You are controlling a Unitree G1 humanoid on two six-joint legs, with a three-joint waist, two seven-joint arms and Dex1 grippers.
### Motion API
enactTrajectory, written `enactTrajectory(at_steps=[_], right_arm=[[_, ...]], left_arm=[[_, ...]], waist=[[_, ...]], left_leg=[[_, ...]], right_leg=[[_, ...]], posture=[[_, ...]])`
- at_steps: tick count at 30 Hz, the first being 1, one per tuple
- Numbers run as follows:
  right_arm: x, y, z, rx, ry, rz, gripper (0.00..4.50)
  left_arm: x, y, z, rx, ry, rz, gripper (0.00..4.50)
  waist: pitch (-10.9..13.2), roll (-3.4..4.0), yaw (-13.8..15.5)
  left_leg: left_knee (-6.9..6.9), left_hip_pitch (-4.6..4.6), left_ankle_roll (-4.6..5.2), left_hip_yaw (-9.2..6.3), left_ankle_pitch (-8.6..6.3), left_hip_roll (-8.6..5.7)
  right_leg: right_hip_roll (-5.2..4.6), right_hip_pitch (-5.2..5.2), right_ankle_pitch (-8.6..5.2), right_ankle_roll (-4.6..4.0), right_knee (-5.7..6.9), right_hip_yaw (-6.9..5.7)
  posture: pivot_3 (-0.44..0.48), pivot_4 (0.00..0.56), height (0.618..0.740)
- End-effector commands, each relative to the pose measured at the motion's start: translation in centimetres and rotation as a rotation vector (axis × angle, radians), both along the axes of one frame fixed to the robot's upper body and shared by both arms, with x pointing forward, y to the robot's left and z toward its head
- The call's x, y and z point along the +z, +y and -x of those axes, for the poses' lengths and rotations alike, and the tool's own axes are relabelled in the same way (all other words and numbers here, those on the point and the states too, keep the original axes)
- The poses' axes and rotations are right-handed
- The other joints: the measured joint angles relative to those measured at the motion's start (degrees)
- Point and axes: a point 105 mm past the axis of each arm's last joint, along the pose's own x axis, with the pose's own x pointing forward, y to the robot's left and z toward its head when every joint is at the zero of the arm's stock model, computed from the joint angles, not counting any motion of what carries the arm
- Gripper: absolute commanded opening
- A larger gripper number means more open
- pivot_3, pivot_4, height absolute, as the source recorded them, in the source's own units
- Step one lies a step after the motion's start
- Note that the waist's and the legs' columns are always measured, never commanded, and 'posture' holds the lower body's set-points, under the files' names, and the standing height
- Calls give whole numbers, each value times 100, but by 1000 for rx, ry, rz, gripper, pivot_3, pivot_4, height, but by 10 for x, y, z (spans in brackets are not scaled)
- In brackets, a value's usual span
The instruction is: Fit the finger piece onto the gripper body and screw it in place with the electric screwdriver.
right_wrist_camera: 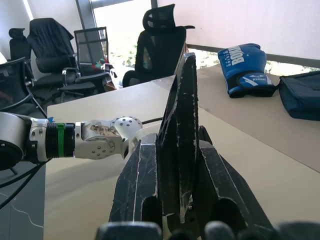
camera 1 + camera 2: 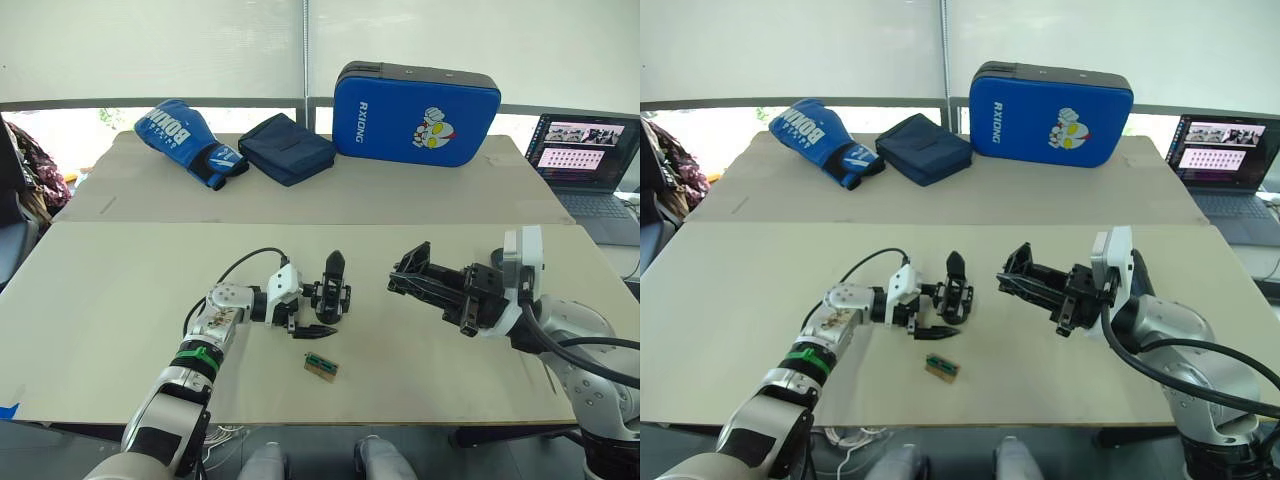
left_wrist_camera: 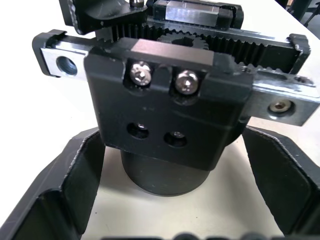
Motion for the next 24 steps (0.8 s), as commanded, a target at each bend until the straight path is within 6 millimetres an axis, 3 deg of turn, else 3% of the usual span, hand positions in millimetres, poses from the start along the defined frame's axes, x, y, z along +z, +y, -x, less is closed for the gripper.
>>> enactTrajectory(at_steps=[1,2,7,13,24], right_arm=[[11,2,6,12,-72,11,432],[10,3,6,13,-72,12,432],[11,9,5,36,-91,22,431],[9,43,-4,114,-163,56,431],[-27,76,-23,173,-218,153,431]], left_arm=[[4,-3,-2,-8,-25,-1,2760],[3,-3,-1,-13,-24,-9,2339],[3,-3,-1,-15,-31,-12,2315],[6,-5,-2,-15,-41,-16,2315],[5,-6,-3,-5,-34,-18,2315]], waist=[[0,0,0],[0,0,0],[0,0,0],[0,0,-7],[0,1,8]], left_leg=[[0,1,0,0,0,0],[0,1,0,0,0,0],[0,3,0,0,0,0],[0,13,0,0,0,0],[4,11,0,-1,0,-2]], right_leg=[[0,1,0,0,0,0],[0,1,0,0,0,0],[0,3,0,0,0,0],[1,7,0,0,5,0],[1,6,0,0,6,-1]], posture=[[0,150,740],[0,150,740],[0,150,740],[0,150,740],[0,150,740]])
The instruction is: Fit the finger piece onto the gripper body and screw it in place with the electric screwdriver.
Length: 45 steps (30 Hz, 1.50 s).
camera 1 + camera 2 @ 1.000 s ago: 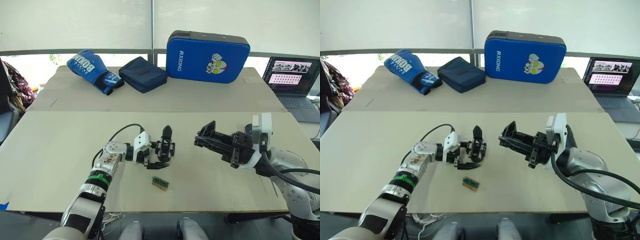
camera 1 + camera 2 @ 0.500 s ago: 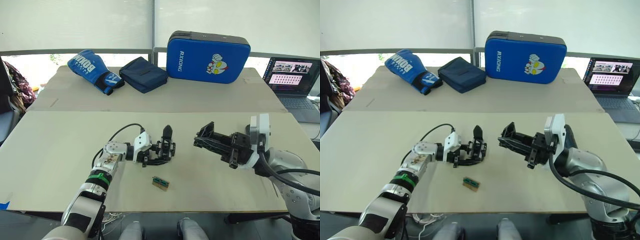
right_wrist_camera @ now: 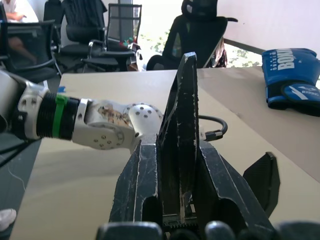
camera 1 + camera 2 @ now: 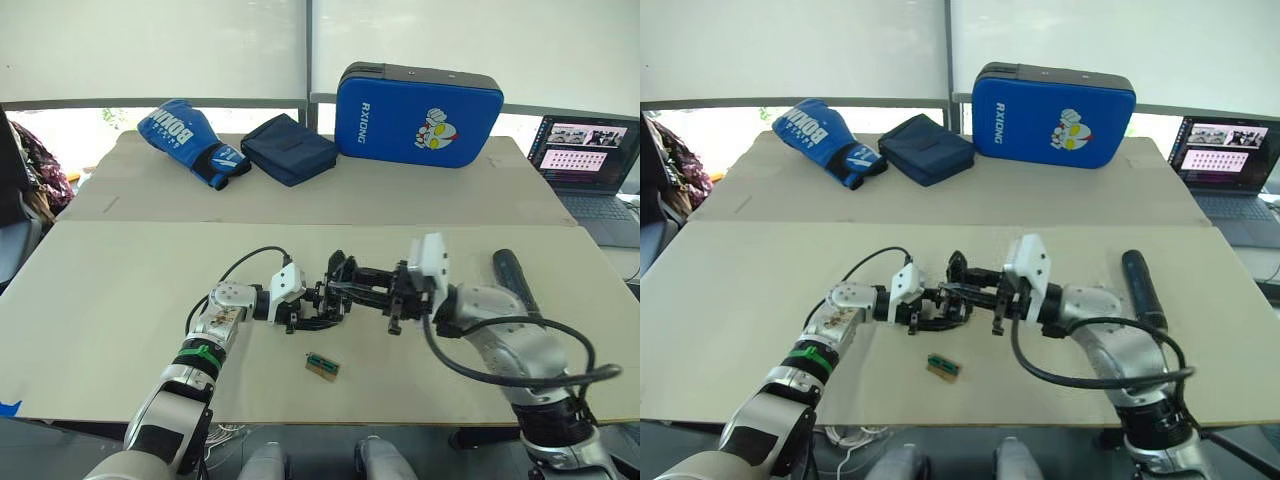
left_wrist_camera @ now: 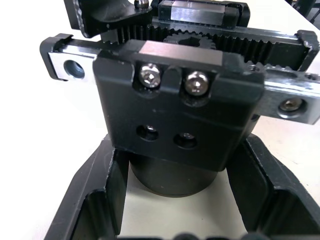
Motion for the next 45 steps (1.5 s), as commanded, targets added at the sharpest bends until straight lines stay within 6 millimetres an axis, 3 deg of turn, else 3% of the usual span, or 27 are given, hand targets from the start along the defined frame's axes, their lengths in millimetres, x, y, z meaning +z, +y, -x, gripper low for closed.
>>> enactTrajectory(at_steps=[1,9,21,37,45], right_arm=[[5,7,0,34,-75,2,431],[-11,18,-6,72,-62,37,431],[-34,11,-18,39,3,64,431],[-45,3,-22,11,90,107,431],[-38,7,-21,41,69,75,430]], left_arm=[[5,-3,-1,-12,-22,-9,2315],[1,-2,0,-13,-13,-20,2315],[-4,1,3,-17,0,-34,2315],[-11,3,11,-30,14,-45,2315],[-12,4,13,-30,18,-49,2315]], waist=[[0,0,-1],[0,1,-4],[-1,2,-7],[-2,3,-21],[-2,4,-35]], left_leg=[[0,0,0,0,0,0],[1,1,0,0,0,0],[1,4,0,0,0,0],[0,12,0,0,0,1],[-1,13,0,0,0,2]], right_leg=[[0,0,0,0,0,0],[-1,1,0,-1,0,0],[0,2,1,-1,2,0],[1,6,1,-1,3,0],[1,5,1,-2,3,0]], posture=[[0,150,740],[0,150,740],[0,150,740],[0,150,740],[0,150,740]])
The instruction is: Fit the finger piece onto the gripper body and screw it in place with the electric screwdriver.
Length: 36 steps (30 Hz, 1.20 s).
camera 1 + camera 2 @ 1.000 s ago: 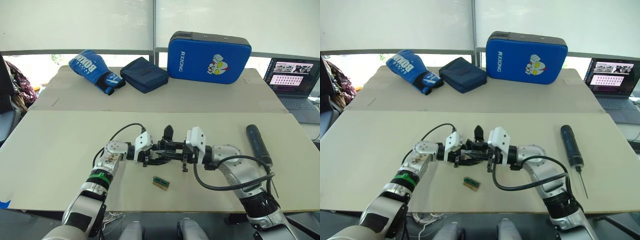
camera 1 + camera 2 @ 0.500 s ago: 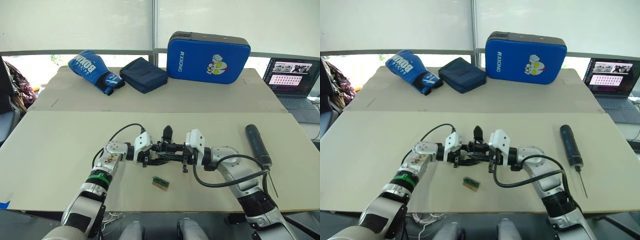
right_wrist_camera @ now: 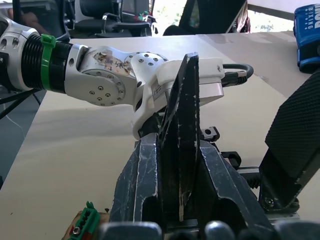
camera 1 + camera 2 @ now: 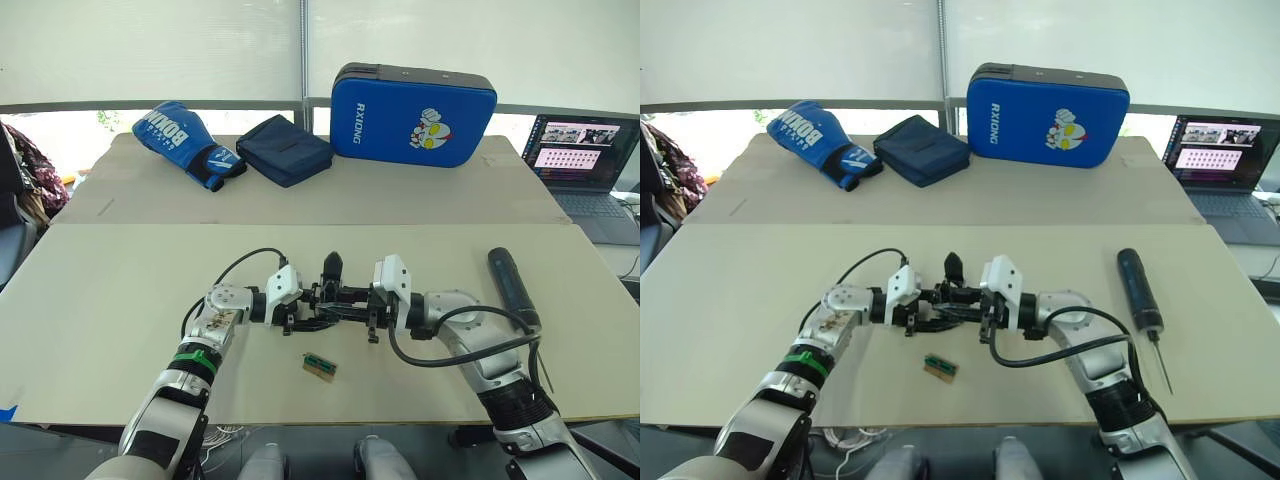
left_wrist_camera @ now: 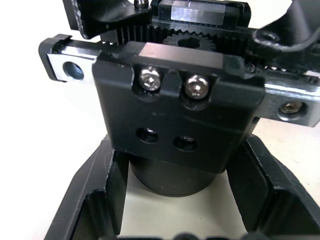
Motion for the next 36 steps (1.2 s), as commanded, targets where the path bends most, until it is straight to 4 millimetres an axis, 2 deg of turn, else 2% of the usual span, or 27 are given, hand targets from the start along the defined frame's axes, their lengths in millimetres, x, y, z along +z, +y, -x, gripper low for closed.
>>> enactTrajectory(at_steps=[1,21,32,36], right_arm=[[3,-2,-1,3,-5,-8,430],[-6,3,-10,58,52,58,429],[-23,4,4,106,174,130,428],[-27,1,3,87,197,158,428]], left_arm=[[-9,0,8,-33,28,-32,2315],[-8,0,8,-25,33,-36,2315],[-8,0,8,-19,34,-35,2315],[-9,1,8,-17,35,-37,2315]], waist=[[0,0,-1],[-1,1,-7],[-6,8,-4],[-10,12,2]], left_leg=[[0,0,0,0,0,0],[0,4,0,1,0,0],[0,8,0,1,0,0],[0,11,0,1,0,-1]], right_leg=[[0,0,0,0,0,0],[0,2,0,-1,1,1],[0,6,0,-1,1,1],[-1,10,0,0,0,1]], posture=[[0,150,740],[0,150,740],[0,150,740],[0,150,740]])
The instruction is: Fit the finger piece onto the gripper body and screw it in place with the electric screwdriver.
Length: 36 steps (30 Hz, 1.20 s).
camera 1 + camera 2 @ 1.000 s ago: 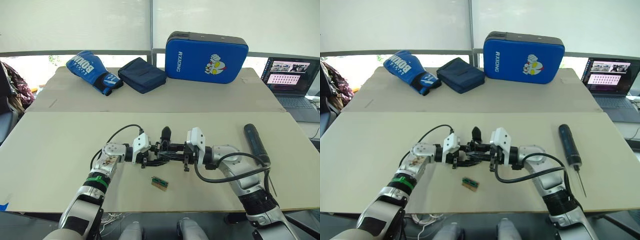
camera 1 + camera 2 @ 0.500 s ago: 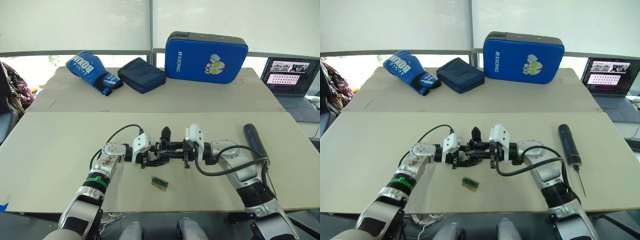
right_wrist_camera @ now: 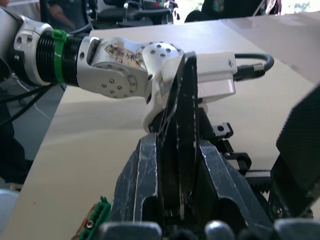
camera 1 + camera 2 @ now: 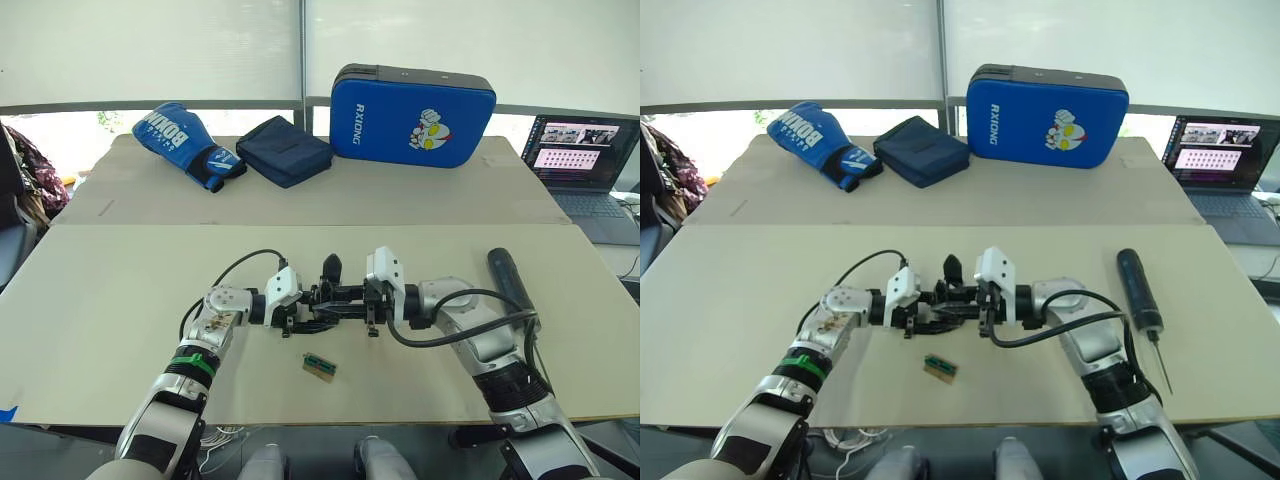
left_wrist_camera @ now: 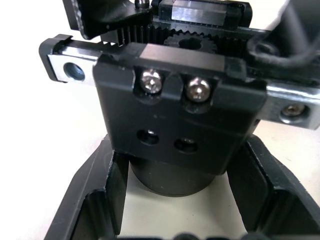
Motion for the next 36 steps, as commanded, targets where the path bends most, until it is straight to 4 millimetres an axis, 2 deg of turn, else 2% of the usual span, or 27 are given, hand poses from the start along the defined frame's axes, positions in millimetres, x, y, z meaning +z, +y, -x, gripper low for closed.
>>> enactTrajectory(at_steps=[1,5,13,15,22,26,28,31,36], right_arm=[[-25,-4,4,-9,100,81,428],[-27,-3,-1,-39,107,80,428],[-36,-17,-18,-123,109,124,427],[-33,-16,-20,-125,75,116,427],[-23,-8,-5,-14,6,109,427],[-2,-4,-6,-7,-60,11,427],[11,-2,-4,12,-106,-45,1435],[28,0,-1,33,-182,-114,2496],[28,-2,-1,37,-177,-130,4223]], left_arm=[[-8,0,6,-23,25,-29,2315],[-8,0,6,-24,25,-29,2315],[-8,0,6,-19,26,-24,2315],[-9,0,5,-14,26,-24,2315],[-9,2,4,-1,26,-21,2315],[-9,2,4,4,27,-19,2315],[-10,3,4,5,32,-18,2315],[-10,3,4,8,34,-17,2315],[-10,3,3,17,34,-11,2315]], waist=[[-1,0,0],[-3,1,-1],[-6,2,-8],[-6,2,-12],[-6,2,-11],[-6,2,-10],[-6,2,-10],[-5,1,-10],[-5,1,-4]], left_leg=[[0,2,0,0,0,0],[0,6,0,0,0,0],[0,24,0,1,0,1],[0,33,0,1,0,1],[0,37,0,0,0,1],[0,36,0,0,0,1],[0,34,0,0,0,1],[0,18,0,1,0,0],[0,16,0,2,0,0]], right_leg=[[0,2,0,0,0,0],[0,6,0,0,0,0],[1,20,0,0,2,1],[2,29,0,0,3,1],[2,36,-1,0,2,1],[2,35,-1,0,1,0],[2,32,-1,0,1,1],[1,14,0,0,4,2],[1,10,0,-1,5,3]], posture=[[0,150,740],[0,150,740],[0,150,740],[0,150,740],[0,150,740],[0,150,740],[0,150,740],[0,150,740],[0,150,740]])
